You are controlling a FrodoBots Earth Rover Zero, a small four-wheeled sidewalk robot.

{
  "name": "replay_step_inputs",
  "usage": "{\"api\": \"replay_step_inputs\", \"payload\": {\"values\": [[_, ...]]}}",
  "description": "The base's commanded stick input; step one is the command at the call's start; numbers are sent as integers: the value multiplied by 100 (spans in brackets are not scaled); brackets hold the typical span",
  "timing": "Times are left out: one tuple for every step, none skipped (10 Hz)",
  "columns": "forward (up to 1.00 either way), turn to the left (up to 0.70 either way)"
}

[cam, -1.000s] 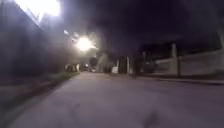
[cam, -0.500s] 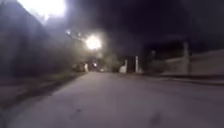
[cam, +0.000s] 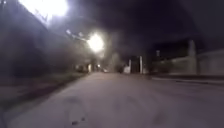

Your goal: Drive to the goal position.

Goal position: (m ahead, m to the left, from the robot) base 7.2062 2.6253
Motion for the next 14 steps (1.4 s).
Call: {"api": "replay_step_inputs", "payload": {"values": [[70, 0], [70, 0], [70, 0], [70, 0], [70, 0], [70, 0], [70, 0], [70, 0], [70, 0], [70, 0], [70, 0], [70, 0], [70, 0], [70, 0]]}}
